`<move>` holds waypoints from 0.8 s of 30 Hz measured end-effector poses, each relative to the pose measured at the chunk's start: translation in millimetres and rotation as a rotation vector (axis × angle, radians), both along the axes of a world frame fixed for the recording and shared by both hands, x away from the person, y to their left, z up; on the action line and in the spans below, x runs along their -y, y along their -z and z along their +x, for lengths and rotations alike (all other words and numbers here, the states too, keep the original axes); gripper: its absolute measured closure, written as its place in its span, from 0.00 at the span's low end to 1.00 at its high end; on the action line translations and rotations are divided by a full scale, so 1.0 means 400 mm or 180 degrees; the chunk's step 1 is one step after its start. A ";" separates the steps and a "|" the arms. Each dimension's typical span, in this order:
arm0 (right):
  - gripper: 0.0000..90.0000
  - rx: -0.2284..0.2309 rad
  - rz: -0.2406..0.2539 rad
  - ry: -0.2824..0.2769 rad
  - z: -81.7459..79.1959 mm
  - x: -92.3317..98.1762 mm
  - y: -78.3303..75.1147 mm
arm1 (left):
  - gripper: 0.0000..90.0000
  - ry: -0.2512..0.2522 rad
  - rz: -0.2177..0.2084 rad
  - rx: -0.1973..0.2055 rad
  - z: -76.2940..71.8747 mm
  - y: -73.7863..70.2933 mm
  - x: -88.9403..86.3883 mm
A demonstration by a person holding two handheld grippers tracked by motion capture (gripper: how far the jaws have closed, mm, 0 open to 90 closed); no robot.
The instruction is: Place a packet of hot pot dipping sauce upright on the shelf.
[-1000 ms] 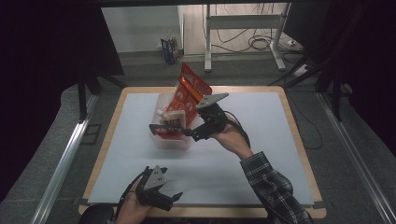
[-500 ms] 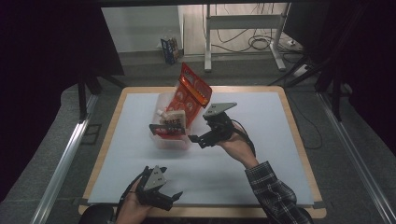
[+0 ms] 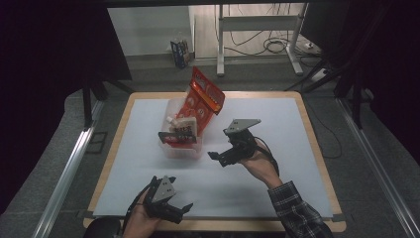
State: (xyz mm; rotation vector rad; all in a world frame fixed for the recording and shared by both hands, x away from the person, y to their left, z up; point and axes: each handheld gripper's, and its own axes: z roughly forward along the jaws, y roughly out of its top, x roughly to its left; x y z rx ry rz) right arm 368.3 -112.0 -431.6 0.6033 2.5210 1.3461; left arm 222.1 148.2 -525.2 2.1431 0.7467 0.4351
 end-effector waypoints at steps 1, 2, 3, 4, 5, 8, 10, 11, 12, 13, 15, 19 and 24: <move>0.00 0.0010 0.0011 0.0006 -0.004 0.005 -0.001 | 0.00 -0.0003 0.0010 0.0007 0.000 0.000 0.000; 0.00 0.0024 0.0028 0.0009 -0.014 0.015 -0.001 | 0.00 -0.0009 0.0020 0.0014 0.000 0.000 -0.001; 0.00 0.0033 0.0024 0.0013 -0.019 0.020 0.000 | 0.00 -0.0013 0.0019 0.0016 0.000 -0.001 -0.001; 0.00 0.0049 0.0016 0.0017 -0.023 0.026 0.000 | 0.00 -0.0023 0.0014 0.0021 0.000 -0.001 -0.003; 0.00 0.0049 0.0016 0.0017 -0.023 0.026 0.000 | 0.00 -0.0023 0.0014 0.0021 0.000 -0.001 -0.003; 0.00 0.0074 0.0005 0.0054 -0.034 0.045 0.002 | 0.00 -0.0044 0.0026 0.0030 0.000 -0.002 -0.005; 0.00 0.0096 0.0030 0.0109 -0.045 0.061 0.006 | 0.00 -0.0049 0.0027 0.0033 0.001 -0.002 -0.006; 0.00 0.0096 0.0030 0.0109 -0.045 0.061 0.006 | 0.00 -0.0049 0.0027 0.0033 0.001 -0.002 -0.006; 0.00 0.0107 0.0033 0.0142 -0.052 0.071 0.010 | 0.00 -0.0050 0.0024 0.0029 0.001 -0.002 -0.006; 0.00 0.0107 0.0033 0.0142 -0.052 0.071 0.010 | 0.00 -0.0050 0.0024 0.0029 0.001 -0.002 -0.006; 0.00 0.0144 0.0029 0.0177 -0.060 0.081 0.014 | 0.00 -0.0046 0.0024 0.0021 0.001 -0.002 -0.006; 0.00 0.0198 0.0011 0.0244 -0.072 0.104 0.026 | 0.00 -0.0063 0.0021 0.0020 0.002 -0.002 -0.007; 0.00 0.0213 -0.0022 0.0371 -0.087 0.149 0.055 | 0.00 -0.0070 0.0030 0.0016 0.003 -0.002 -0.008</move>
